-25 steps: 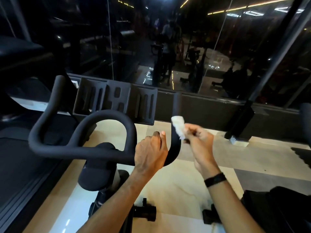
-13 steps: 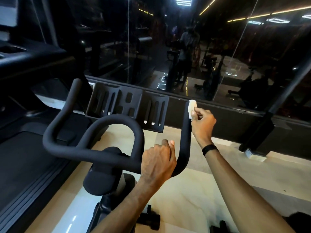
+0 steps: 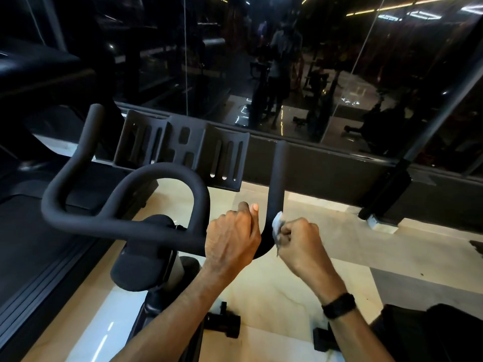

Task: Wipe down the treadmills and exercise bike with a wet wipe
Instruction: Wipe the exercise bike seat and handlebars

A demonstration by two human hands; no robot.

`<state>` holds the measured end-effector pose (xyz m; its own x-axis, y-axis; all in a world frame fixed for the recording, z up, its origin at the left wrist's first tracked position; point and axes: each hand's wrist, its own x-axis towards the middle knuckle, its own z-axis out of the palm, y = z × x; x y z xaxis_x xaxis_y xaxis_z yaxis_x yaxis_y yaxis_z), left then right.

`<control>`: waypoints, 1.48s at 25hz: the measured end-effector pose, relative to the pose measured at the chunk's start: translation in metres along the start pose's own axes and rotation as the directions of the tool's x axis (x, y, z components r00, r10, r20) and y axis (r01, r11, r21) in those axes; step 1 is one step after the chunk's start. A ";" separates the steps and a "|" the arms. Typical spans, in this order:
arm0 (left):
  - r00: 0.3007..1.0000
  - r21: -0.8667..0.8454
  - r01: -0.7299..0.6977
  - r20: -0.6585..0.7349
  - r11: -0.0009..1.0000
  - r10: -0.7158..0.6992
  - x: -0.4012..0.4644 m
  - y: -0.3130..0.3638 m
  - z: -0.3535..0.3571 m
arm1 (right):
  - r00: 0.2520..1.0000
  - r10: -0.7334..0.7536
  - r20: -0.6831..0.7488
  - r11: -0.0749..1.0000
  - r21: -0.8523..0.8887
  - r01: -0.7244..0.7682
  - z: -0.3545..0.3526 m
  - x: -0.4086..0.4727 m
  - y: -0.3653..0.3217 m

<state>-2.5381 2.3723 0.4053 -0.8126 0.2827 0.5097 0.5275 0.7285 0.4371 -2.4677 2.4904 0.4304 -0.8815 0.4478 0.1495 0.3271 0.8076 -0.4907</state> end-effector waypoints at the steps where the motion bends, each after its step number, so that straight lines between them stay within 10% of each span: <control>1: 1.000 -0.007 -0.003 -0.014 1.000 0.003 0.001 -0.001 -0.001 | 0.998 -0.036 0.049 0.999 -0.035 0.037 0.000 -0.014 -0.008; 6: 0.981 -0.416 -0.118 -0.191 0.902 0.040 0.000 -0.014 -0.012 | 0.962 -0.179 0.208 0.982 0.102 0.160 -0.025 -0.009 -0.039; 11: 0.928 -0.038 -0.210 -0.324 0.977 0.187 0.016 -0.057 -0.037 | 0.932 -0.281 -0.228 0.957 -0.142 0.253 -0.046 0.101 -0.049; 16: 0.984 -0.020 -0.008 -0.180 1.000 0.004 0.022 -0.065 -0.037 | 0.920 -0.392 -0.008 0.758 -0.570 0.318 -0.020 0.123 -0.032; 37: 0.977 -0.088 0.092 -0.185 0.992 -0.107 0.019 -0.060 -0.038 | 0.988 -0.153 0.036 0.960 -0.233 0.157 0.022 -0.018 -0.022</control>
<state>-2.5755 2.3101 0.4174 -0.8048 0.0828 0.5878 0.4701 0.6934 0.5460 -2.4666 2.4561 0.4196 -0.9328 0.3051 0.1919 0.2549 0.9348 -0.2473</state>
